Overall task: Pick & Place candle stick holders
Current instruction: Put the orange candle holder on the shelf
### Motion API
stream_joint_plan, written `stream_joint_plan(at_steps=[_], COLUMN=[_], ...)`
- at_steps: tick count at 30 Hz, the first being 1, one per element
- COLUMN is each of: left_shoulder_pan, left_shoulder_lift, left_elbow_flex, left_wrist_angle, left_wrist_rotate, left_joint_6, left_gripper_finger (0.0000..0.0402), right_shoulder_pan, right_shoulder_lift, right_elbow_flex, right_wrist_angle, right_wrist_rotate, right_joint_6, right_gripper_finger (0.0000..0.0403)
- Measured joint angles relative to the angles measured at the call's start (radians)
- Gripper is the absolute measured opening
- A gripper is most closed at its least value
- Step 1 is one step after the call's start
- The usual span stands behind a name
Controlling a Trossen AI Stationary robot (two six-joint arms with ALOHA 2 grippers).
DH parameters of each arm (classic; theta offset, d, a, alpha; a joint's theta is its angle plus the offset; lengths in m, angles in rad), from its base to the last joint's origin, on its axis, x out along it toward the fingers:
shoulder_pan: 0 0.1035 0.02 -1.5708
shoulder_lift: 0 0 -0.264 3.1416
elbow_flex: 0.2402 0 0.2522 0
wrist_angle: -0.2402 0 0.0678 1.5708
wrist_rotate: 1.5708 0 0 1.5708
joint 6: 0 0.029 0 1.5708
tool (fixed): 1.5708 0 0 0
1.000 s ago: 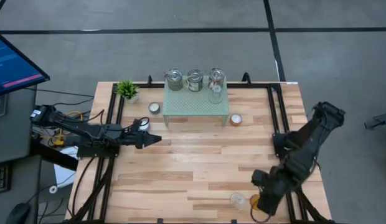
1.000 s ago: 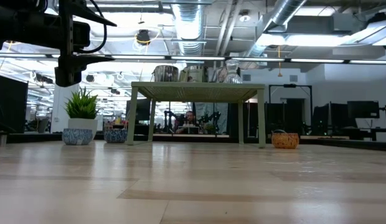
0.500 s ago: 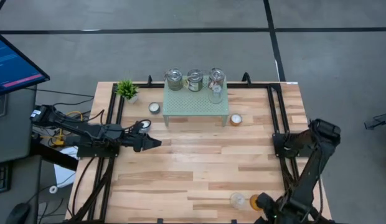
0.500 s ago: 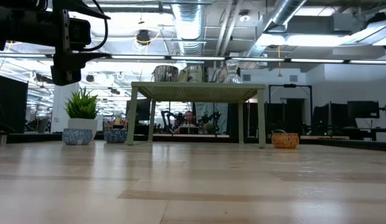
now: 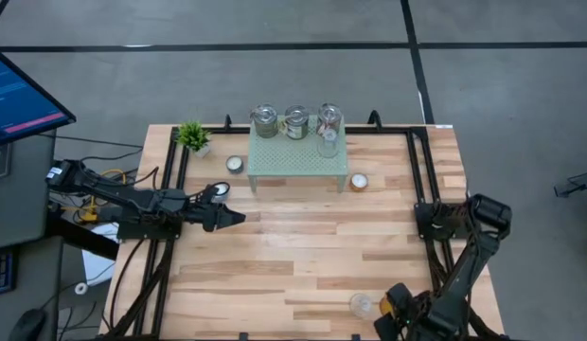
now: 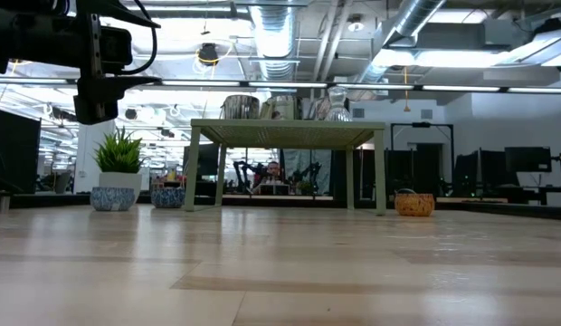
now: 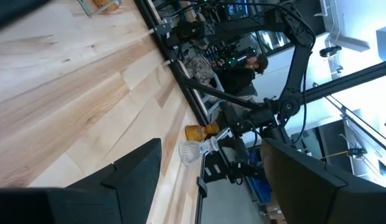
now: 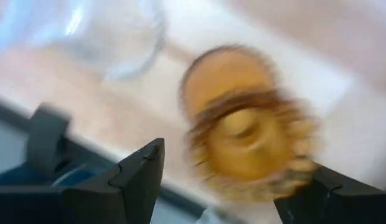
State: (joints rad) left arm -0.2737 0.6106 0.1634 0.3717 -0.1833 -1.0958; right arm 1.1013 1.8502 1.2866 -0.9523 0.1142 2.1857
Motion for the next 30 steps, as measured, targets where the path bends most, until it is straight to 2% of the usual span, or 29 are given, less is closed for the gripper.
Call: stream_joint_plan(at_steps=[6,10,14,22,30], left_shoulder_pan=[0.0,0.0,0.0,0.0,0.0], left_shoulder_lift=[0.0,0.0,0.0,0.0,0.0], left_elbow_flex=[0.0,0.0,0.0,0.0,0.0], left_wrist_angle=[0.0,0.0,0.0,0.0,0.0], left_wrist_rotate=[0.0,-0.001,-0.001,-0.001,-0.002], left_joint_6=[0.0,0.016,0.019,0.035,0.045], left_gripper_finger=[0.0275,0.0275,0.0275,0.0275,0.0275], right_shoulder_pan=[-0.02,-0.032,-0.053,-0.077,-0.026], right_shoulder_lift=[-0.004,-0.004,-0.004,-0.006,-0.143], right_elbow_flex=[-0.001,-0.001,-0.001,-0.001,0.034], right_wrist_angle=[-0.112,-0.144,-0.191,-0.197,-0.206], right_wrist_rotate=[0.025,0.101,0.124,0.22,0.272], right_joint_6=[-0.012,-0.02,-0.022,-0.008,0.032], right_gripper_finger=[0.0246,0.0237,0.0231,0.0227,0.0249])
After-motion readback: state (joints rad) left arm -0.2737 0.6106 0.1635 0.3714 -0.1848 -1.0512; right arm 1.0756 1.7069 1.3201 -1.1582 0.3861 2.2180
